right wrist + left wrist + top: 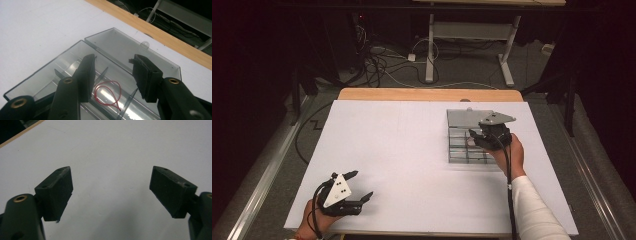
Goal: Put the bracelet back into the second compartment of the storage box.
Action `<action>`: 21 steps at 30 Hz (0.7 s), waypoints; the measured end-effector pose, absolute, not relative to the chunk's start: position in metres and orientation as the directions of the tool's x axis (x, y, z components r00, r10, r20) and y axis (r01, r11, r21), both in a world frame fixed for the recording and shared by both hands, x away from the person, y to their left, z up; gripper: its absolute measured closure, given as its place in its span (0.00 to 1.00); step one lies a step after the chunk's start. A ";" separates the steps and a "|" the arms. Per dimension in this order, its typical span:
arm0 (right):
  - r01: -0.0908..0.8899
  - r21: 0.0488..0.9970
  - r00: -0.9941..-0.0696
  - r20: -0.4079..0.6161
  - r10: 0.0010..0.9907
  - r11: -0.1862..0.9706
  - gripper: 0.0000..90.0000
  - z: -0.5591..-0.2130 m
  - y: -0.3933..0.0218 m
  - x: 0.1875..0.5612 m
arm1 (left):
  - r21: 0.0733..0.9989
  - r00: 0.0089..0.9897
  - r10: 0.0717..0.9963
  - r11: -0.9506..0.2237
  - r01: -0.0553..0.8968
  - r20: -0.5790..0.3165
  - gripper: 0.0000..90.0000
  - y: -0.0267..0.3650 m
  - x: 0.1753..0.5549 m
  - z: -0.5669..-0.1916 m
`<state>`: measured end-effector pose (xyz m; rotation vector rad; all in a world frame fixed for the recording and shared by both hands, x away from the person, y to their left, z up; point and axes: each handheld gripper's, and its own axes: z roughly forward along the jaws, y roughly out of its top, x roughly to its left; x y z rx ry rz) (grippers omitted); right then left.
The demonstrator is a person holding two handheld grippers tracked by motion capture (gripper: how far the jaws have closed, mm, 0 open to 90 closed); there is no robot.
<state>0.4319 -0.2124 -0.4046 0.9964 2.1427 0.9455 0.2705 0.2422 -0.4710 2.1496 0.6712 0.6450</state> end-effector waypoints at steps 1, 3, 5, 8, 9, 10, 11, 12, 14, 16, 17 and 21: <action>0.394 0.791 -0.547 -0.207 0.811 0.468 0.58 -0.405 -0.212 0.432 | 0.792 0.732 0.644 -0.558 0.249 0.223 0.20 0.242 0.271 -0.471; 0.392 0.801 -0.529 -0.205 0.823 0.452 0.52 -0.404 -0.213 0.430 | 0.792 0.732 0.644 -0.558 0.249 0.223 0.20 0.242 0.271 -0.471; 0.391 0.810 -0.521 -0.197 0.831 0.437 0.49 -0.403 -0.213 0.428 | 0.792 0.731 0.646 -0.556 0.253 0.220 0.20 0.243 0.271 -0.472; 0.375 0.824 -0.515 -0.195 0.835 0.424 0.46 -0.401 -0.214 0.427 | 0.792 0.732 0.645 -0.556 0.253 0.220 0.20 0.243 0.271 -0.472; 0.368 0.835 -0.505 -0.189 0.842 0.408 0.42 -0.400 -0.215 0.425 | 0.791 0.732 0.645 -0.557 0.253 0.220 0.20 0.243 0.271 -0.472; 0.364 0.842 -0.497 -0.187 0.848 0.399 0.39 -0.400 -0.215 0.424 | 0.791 0.732 0.645 -0.557 0.253 0.220 0.20 0.243 0.271 -0.472; 0.359 0.847 -0.487 -0.189 0.853 0.392 0.35 -0.400 -0.215 0.423 | 0.791 0.731 0.646 -0.556 0.254 0.219 0.20 0.243 0.271 -0.472; 0.354 0.852 -0.479 -0.190 0.857 0.387 0.34 -0.400 -0.215 0.422 | 0.791 0.731 0.646 -0.556 0.255 0.218 0.20 0.243 0.271 -0.472; 0.351 0.856 -0.480 -0.184 0.858 0.380 0.32 -0.401 -0.215 0.421 | 0.791 0.730 0.648 -0.555 0.257 0.217 0.20 0.243 0.271 -0.472; 0.339 0.857 -0.484 -0.195 0.853 0.389 0.26 -0.402 -0.214 0.418 | 0.790 0.729 0.648 -0.557 0.257 0.219 0.20 0.243 0.271 -0.472; 0.333 0.860 -0.480 -0.198 0.854 0.387 0.23 -0.403 -0.214 0.417 | 0.789 0.729 0.648 -0.558 0.257 0.221 0.20 0.243 0.271 -0.472; 0.325 0.873 -0.465 -0.186 0.866 0.363 0.18 -0.404 -0.214 0.414 | 0.786 0.729 0.648 -0.561 0.259 0.222 0.20 0.242 0.271 -0.473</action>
